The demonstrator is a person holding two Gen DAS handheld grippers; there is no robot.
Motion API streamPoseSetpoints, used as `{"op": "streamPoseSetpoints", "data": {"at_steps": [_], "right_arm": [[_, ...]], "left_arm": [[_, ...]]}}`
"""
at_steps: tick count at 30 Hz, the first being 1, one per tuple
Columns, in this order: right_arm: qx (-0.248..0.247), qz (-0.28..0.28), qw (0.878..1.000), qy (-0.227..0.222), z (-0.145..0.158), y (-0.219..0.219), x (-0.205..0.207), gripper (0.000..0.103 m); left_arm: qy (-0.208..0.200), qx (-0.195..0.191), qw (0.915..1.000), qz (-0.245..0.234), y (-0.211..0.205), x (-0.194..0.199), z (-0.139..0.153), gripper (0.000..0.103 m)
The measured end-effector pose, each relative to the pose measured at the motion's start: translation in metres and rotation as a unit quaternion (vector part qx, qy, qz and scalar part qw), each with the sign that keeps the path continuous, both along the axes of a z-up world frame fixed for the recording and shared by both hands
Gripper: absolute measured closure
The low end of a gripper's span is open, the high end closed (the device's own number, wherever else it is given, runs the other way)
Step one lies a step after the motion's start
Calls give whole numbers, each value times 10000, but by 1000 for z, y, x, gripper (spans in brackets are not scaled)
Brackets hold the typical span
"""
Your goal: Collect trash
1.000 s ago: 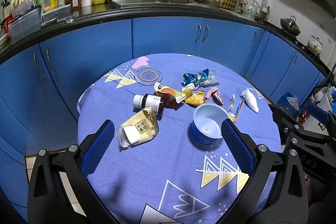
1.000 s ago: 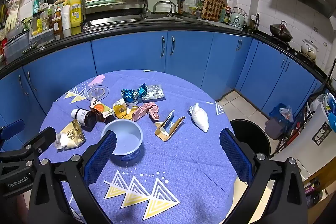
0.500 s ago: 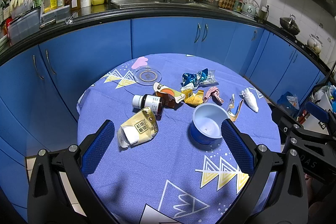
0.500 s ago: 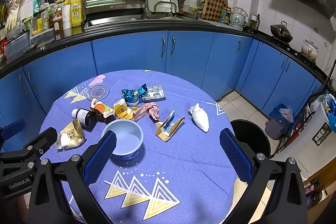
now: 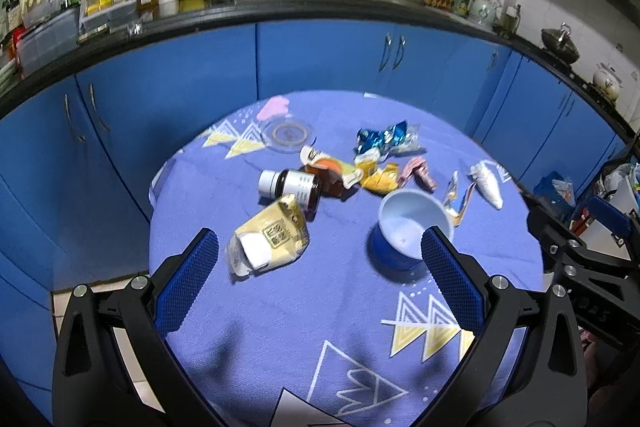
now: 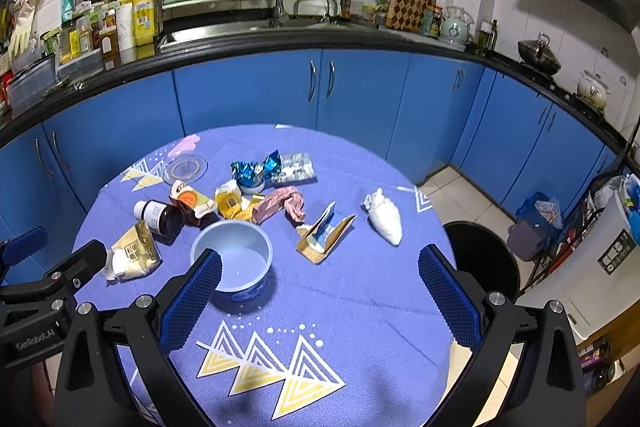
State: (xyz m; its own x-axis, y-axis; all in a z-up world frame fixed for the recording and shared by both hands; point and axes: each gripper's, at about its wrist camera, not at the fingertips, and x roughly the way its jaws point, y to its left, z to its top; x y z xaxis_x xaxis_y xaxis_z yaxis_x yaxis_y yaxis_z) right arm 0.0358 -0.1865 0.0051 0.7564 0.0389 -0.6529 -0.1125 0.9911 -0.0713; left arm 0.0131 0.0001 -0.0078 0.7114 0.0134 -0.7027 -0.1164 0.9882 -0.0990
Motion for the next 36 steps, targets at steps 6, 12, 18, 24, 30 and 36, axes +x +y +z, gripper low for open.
{"op": "streamPoseSetpoints", "data": {"at_steps": [6,12,18,24,30,36], "right_arm": [[159,235,9984,484,-35,1,15,7],[185,486,9948,878,-62,16,30,7],[48,673,9897,1264,-89,37,49,7],[-135,730,9859,1497,-109,49,66,7],[-185,904,9845,1489,-115,59,77,7],[-110,974,9849,1430,-117,62,85,7]], "left_arm": [[391,93,9991,98,16,11,-36,3],[588,71,9980,229,41,25,-57,3],[846,47,9963,120,47,37,-77,3],[1116,36,9937,92,49,56,-99,3],[1206,87,9926,80,51,75,-109,3],[1267,98,9919,52,53,80,-115,4]]}}
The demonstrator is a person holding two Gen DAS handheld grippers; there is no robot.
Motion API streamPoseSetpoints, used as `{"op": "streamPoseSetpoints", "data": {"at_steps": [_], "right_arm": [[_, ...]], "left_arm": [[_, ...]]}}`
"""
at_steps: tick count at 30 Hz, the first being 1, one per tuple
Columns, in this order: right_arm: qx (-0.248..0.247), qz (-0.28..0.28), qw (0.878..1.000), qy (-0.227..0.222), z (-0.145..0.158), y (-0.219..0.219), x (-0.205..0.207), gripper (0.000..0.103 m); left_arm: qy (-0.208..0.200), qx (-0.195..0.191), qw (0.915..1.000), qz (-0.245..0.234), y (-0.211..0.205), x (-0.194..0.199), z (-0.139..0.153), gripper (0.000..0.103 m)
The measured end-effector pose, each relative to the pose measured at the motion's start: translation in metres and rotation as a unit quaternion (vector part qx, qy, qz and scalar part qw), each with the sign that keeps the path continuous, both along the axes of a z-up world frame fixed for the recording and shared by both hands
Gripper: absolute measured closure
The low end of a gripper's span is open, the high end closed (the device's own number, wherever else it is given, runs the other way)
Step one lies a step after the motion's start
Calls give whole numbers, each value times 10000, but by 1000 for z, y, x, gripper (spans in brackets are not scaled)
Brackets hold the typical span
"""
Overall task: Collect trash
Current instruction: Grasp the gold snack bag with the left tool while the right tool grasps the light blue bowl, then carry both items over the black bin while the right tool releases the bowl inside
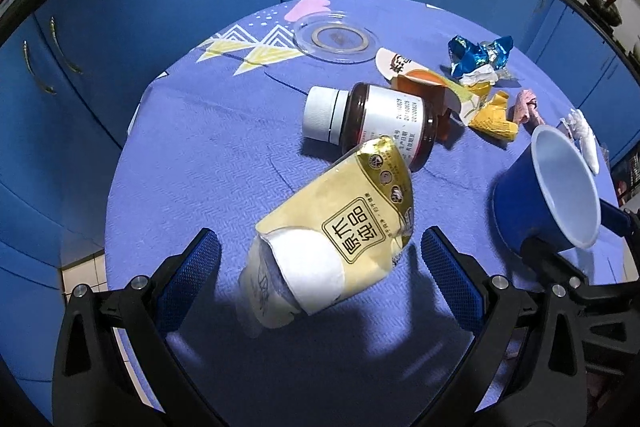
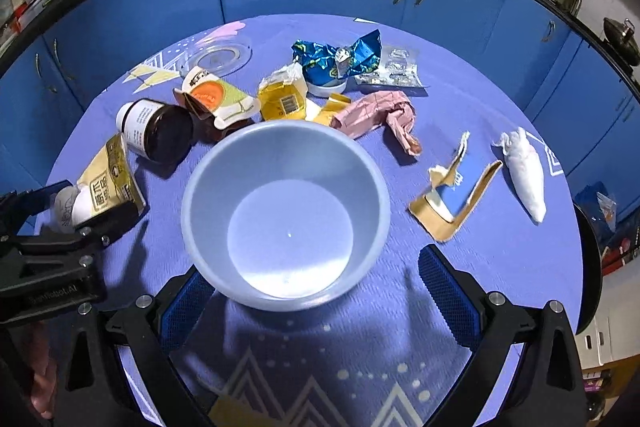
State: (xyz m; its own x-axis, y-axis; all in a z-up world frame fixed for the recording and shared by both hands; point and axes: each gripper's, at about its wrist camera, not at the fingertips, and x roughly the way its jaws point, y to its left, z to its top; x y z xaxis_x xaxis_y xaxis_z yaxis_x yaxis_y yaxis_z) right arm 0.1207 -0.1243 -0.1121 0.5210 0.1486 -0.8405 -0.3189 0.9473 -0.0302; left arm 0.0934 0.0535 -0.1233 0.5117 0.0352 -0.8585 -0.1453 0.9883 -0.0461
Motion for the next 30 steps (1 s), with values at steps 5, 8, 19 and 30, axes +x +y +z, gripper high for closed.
{"op": "streamPoseSetpoints", "data": {"at_steps": [5,8,19,30], "right_arm": [[270,89,9994,175,-3,1,5,36],[338,140,9992,153,-2,1,4,36],[525,166,9984,-113,11,-19,0,37],[614,-193,9967,-492,34,-58,-9,37]], "left_arm": [[39,-29,10000,-33,0,3,-2,13],[12,66,10000,-60,-3,3,0,26],[41,-168,9999,3,-5,2,7,50],[-415,-199,9981,-402,-37,-1,42,56]]}}
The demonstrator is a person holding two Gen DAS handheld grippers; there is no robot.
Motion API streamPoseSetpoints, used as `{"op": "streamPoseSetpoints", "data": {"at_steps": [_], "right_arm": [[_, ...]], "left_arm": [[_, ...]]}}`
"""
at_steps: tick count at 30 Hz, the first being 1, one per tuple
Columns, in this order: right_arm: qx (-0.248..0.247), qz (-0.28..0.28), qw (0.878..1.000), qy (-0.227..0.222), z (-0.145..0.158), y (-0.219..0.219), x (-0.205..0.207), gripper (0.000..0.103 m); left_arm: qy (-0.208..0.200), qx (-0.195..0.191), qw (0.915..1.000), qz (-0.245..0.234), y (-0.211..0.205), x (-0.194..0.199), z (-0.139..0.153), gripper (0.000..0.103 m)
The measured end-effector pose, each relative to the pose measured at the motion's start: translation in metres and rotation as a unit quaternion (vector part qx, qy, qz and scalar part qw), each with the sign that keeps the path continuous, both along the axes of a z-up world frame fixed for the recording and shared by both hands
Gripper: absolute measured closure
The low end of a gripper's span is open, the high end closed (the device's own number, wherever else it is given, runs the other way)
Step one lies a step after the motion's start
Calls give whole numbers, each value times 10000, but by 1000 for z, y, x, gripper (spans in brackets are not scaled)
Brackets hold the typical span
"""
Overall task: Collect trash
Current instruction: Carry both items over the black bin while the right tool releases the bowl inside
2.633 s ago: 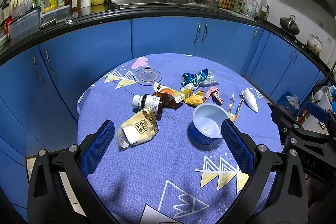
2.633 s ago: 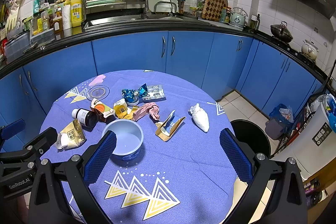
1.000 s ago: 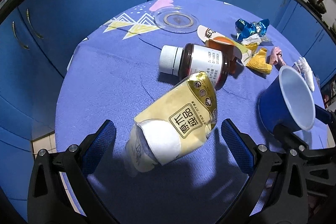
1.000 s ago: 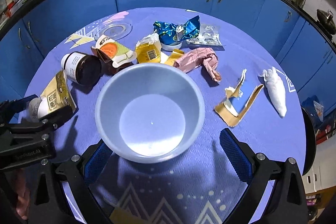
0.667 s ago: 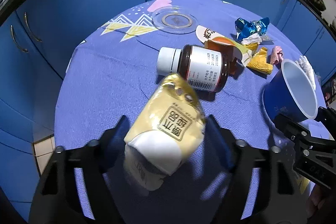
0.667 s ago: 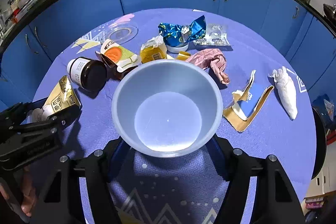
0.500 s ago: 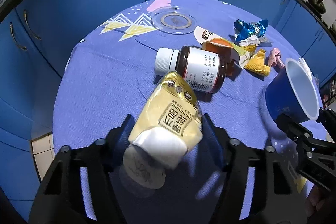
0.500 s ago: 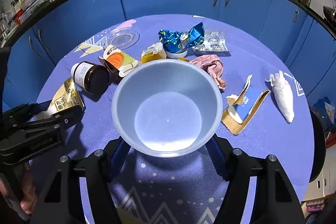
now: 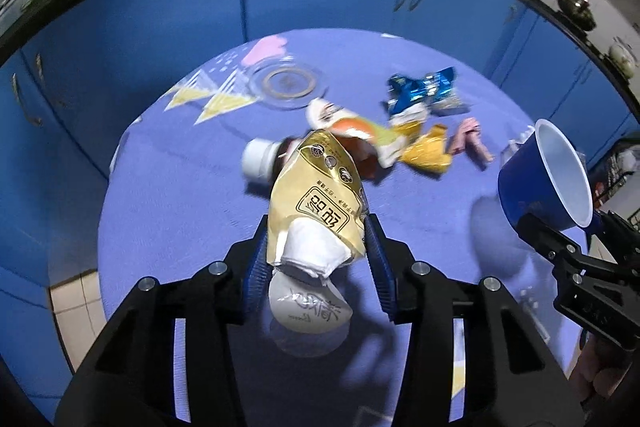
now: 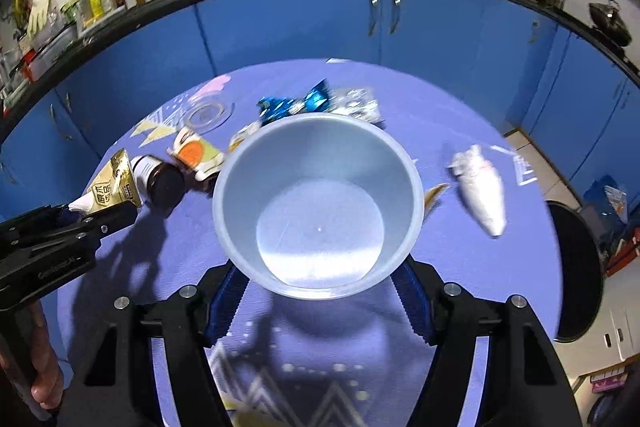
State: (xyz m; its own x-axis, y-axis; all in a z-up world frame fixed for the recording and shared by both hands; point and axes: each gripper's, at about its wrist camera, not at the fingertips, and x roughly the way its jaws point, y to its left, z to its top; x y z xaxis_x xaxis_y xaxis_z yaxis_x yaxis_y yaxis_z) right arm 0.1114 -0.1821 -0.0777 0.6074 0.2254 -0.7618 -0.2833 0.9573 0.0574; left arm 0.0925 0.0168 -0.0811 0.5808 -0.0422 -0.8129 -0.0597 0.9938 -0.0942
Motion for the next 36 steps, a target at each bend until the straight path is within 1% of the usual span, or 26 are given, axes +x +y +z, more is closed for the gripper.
{"op": "streamPoseSetpoints", "data": {"at_steps": [7,12,17,22,28,33,36], "right_arm": [[53,-411,9989,-235,16,-40,-4,37],[69,-757,9965,-354,23,-74,-4,37],[8,-1100,9929,-454,26,-104,-4,37],[-91,-1519,9868,-551,28,-139,-3,36],[-165,-1999,9782,-537,24,-189,1,36],[13,-2269,9728,-459,21,-218,11,36],[94,-2361,9706,-463,20,-232,14,35]], "left_arm": [[-149,93,9989,-437,-42,8,15,57],[-276,199,9962,-805,-81,18,24,57],[-429,287,9912,-1220,-127,31,36,57],[-566,370,9852,-1575,-169,43,43,57],[-606,309,9790,-1920,-212,55,50,57],[-686,371,9733,-2158,-247,64,55,57],[-685,379,9716,-2234,-265,71,56,57]]}}
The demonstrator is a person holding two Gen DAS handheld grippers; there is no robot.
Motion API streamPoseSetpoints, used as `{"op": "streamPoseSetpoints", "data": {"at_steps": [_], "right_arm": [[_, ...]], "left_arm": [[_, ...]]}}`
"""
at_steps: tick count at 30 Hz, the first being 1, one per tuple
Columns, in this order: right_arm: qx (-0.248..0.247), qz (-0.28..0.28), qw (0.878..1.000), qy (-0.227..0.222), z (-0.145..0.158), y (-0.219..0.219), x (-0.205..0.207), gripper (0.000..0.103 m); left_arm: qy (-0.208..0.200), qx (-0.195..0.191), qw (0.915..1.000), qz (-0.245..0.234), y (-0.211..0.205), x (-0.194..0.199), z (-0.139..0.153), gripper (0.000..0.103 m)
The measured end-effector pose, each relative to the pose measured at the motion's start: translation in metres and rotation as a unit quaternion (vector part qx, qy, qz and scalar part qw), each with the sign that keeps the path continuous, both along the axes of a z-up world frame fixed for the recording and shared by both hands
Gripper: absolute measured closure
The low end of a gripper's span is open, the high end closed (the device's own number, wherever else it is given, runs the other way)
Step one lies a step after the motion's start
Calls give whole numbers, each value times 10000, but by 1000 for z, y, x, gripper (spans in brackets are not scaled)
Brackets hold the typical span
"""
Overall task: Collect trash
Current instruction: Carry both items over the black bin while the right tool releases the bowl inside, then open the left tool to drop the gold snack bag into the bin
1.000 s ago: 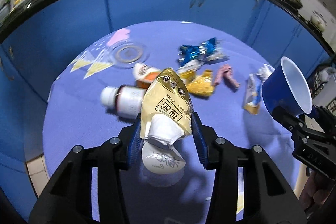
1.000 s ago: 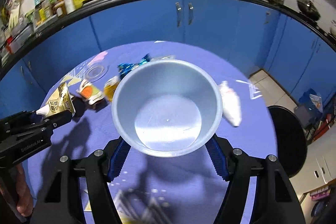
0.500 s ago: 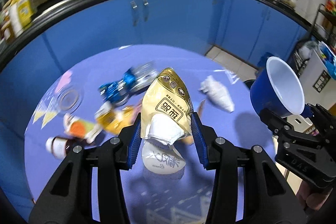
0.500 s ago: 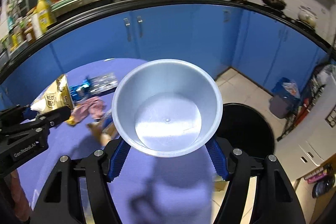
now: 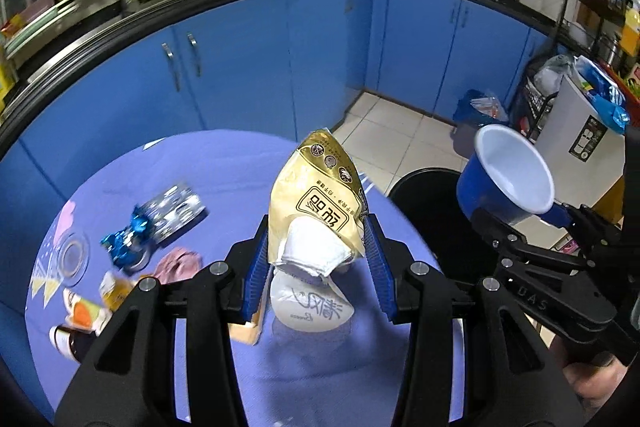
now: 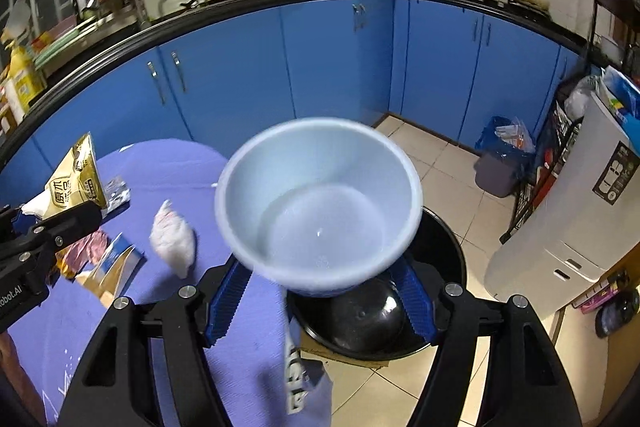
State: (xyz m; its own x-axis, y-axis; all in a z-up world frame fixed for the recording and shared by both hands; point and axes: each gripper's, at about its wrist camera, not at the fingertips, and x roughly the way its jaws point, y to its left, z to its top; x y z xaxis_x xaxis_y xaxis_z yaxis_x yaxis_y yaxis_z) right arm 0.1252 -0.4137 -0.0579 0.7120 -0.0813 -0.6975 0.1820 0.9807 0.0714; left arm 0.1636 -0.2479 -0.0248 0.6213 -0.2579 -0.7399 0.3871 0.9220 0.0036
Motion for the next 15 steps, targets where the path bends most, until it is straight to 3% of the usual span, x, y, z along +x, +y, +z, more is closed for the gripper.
{"op": "streamPoseSetpoints", "data": {"at_steps": [2,6,15], "right_arm": [[-54,-69,9999,-85,0,-9,0,35],[-233,-275,9991,-230,2,-24,-2,16],[-638,-815,9943,-242,0,-58,-13,15]], "left_arm": [[-15,21,10000,-37,-12,5,1,57],[-47,92,9999,-132,-35,12,3,57],[-42,141,9983,-561,-92,14,2,57]]}}
